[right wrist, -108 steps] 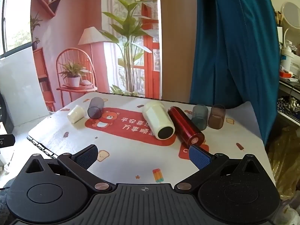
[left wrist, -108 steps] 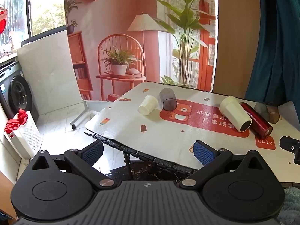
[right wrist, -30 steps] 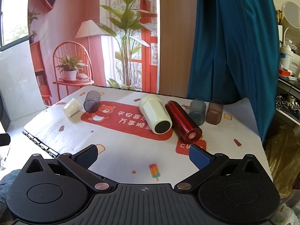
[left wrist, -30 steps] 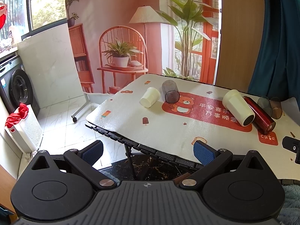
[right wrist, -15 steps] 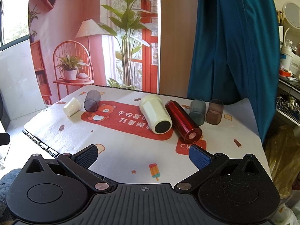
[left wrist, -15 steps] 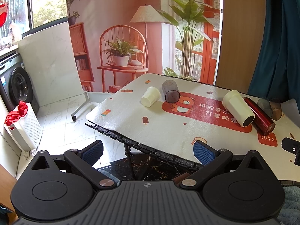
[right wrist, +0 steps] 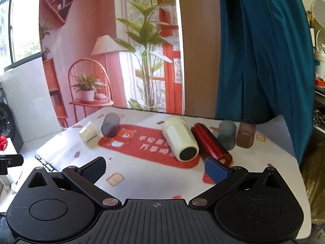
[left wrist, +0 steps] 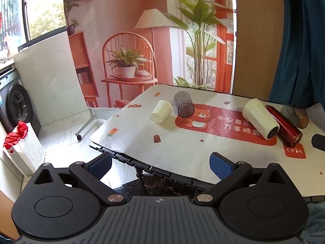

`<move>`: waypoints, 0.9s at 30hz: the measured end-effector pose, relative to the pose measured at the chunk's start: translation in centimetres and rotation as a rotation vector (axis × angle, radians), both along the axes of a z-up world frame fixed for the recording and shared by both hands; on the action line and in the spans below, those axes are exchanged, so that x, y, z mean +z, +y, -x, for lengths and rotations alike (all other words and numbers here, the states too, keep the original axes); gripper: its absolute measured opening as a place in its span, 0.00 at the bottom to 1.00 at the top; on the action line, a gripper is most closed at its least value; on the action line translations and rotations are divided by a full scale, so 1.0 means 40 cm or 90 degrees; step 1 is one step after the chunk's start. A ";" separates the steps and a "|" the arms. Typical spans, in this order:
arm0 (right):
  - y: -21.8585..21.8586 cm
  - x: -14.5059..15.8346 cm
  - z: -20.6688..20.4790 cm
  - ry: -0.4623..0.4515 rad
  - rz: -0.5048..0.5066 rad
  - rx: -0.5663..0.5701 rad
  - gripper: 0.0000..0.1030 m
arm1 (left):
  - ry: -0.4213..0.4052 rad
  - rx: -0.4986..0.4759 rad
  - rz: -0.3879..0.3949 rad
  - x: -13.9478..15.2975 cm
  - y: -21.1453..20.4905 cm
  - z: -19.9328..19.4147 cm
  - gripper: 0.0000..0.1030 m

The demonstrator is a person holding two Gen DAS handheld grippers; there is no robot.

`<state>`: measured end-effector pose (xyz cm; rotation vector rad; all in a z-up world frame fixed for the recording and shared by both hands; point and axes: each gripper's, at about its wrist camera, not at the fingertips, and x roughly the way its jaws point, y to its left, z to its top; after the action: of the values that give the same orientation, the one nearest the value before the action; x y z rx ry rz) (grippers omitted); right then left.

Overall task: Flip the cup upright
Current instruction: 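Reach the left tool to the clear grey cup and close on it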

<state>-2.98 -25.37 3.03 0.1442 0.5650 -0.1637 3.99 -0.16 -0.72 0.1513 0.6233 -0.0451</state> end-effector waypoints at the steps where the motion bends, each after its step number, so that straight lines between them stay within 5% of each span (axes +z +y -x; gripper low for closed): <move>1: -0.004 0.001 -0.008 -0.001 0.004 -0.001 1.00 | 0.002 -0.001 -0.001 -0.003 -0.001 -0.017 1.00; 10: -0.025 -0.027 -0.124 0.009 0.021 0.036 1.00 | 0.046 0.006 -0.010 -0.048 -0.017 -0.214 1.00; 27: -0.101 -0.195 -0.388 0.128 -0.013 0.005 1.00 | 0.087 0.004 0.036 -0.172 -0.144 -0.804 0.97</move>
<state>12.55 -29.43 -4.76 0.1464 0.7674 -0.1655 36.15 -5.93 -7.62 0.0914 0.7583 -0.0674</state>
